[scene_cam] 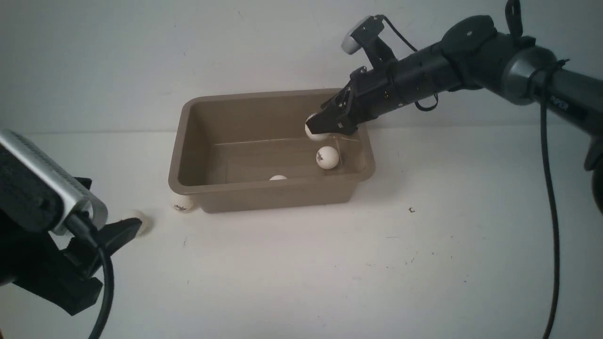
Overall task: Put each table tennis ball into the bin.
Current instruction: Use the right arm to put the table tennis ball into the box, then use the left arm to clamp the table tennis ball closest to it
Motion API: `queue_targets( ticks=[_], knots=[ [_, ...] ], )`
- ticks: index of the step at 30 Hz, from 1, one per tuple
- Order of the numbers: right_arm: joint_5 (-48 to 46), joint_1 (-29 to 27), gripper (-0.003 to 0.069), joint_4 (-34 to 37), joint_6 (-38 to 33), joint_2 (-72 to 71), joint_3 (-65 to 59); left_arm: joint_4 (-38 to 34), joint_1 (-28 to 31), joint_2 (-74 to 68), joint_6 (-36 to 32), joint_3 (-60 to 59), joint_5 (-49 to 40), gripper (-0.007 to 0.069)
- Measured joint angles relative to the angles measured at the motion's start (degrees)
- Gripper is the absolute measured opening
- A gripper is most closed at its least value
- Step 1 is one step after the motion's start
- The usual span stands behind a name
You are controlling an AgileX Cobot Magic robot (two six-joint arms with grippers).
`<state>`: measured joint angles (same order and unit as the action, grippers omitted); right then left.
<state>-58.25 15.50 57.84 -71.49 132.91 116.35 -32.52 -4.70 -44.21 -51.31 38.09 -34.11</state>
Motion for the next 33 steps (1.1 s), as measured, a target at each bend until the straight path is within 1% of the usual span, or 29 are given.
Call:
queue_targets(
  ticks=[1, 2, 3, 4, 5, 6, 9, 13, 16, 18, 19, 20, 21, 22, 23, 24, 25, 26, 27, 30, 32, 33],
  knots=[
    [1.4, 0.0, 0.0562, 0.5, 0.0, 0.0, 0.0, 4.2, 0.0, 0.0, 5.4, 0.0, 0.5, 0.0499],
    [2.2, 0.0, 0.0595, 1.4, 0.0, 0.0, 0.0, 7.6, 0.0, 0.0, 9.8, 0.0, 0.6, 0.0499],
    [2.9, 0.0, 0.0617, 2.0, -0.1, -0.2, 0.0, 10.0, 0.0, 0.0, 11.9, 0.0, 0.7, 0.0499],
    [3.0, -0.1, 0.0621, 2.1, -0.1, -0.3, 0.0, 11.3, 0.0, 0.0, 13.3, 0.0, 0.8, 0.0499],
    [3.9, -0.3, 0.0638, 3.0, -0.3, -1.6, -0.1, 16.0, 0.0, 0.0, 18.6, 0.0, 0.9, 0.0499],
    [4.2, -0.6, 0.064, 3.3, -0.3, -2.4, -0.2, 18.2, 0.0, 0.0, 21.6, 0.0, 0.9, 0.0499],
    [6.0, -2.4, 0.0643, 3.7, -0.4, -8.4, -0.2, 24.2, 0.0, 0.0, 28.5, -0.1, 0.9, 0.0499],
    [7.6, -5.3, 0.0643, 2.7, 0.8, -15.8, -0.2, 25.9, 0.0, 0.0, 31.1, -0.1, 0.9, 0.0499],
    [8.2, -9.7, 0.0643, -1.3, 5.3, -23.9, -0.2, 26.3, 0.0, 0.0, 31.7, -0.1, 0.9, 0.0499],
    [8.2, -11.3, 0.0643, -4.8, 8.5, -27.6, -0.2, 26.3, 0.0, 0.0, 31.8, -0.1, 0.9, 0.0499],
    [8.1, -12.1, 0.0643, -7.2, 10.7, -29.6, -0.2, 26.3, 0.0, 0.0, 31.9, -0.1, 0.9, 0.0499],
    [7.9, -13.1, 0.0643, -11.2, 13.7, -31.8, -0.2, 26.3, 0.0, 0.0, 32.0, -0.1, 0.9, 0.0499],
    [7.7, -13.4, 0.0643, -12.5, 15.4, -32.9, -0.2, 26.3, 0.0, 0.0, 32.0, -0.1, 0.9, 0.0499],
    [7.1, -14.2, 0.0643, -18.2, 19.9, -35.6, -0.2, 26.3, 0.0, 0.0, 32.0, -0.1, 1.1, 0.0499],
    [6.7, -14.7, 0.0643, -21.4, 22.3, -36.9, -0.2, 26.3, 0.0, 0.0, 32.0, -0.1, 1.3, 0.0499],
    [6.7, -14.8, 0.0643, -22.1, 22.3, -36.9, -0.2, 26.3, 0.0, 0.0, 32.0, -0.1, 1.2, 0.0499],
    [5.3, -15.6, 0.0643, -28.4, 27.9, -39.6, -0.2, 26.2, 0.0, 0.0, 32.0, -0.1, 1.5, 0.0499],
    [5.1, -15.7, 0.0642, -29.1, 28.5, -39.9, -0.2, 26.2, 0.0, 0.0, 32.0, -0.1, 1.5, 0.0499],
    [2.9, -16.5, 0.0641, -35.0, 34.0, -42.4, -0.2, 25.8, 0.0, 0.0, 32.0, -0.1, 1.8, 0.0499],
    [-2.4, -16.9, 0.064, -39.9, 39.9, -45.5, -0.2, 25.6, 0.0, 0.0, 32.0, -0.1, 2.7, 0.0499],
    [-8.0, -16.9, 0.0639, -40.0, 42.6, -47.3, -0.1, 25.9, 0.0, 0.0, 32.0, -0.1, 3.1, 0.0499],
    [-8.6, -16.9, 0.0638, -40.0, 42.6, -47.3, -0.1, 25.9, 0.0, 0.0, 32.0, -0.1, 3.1, 0.0499]
  ],
)
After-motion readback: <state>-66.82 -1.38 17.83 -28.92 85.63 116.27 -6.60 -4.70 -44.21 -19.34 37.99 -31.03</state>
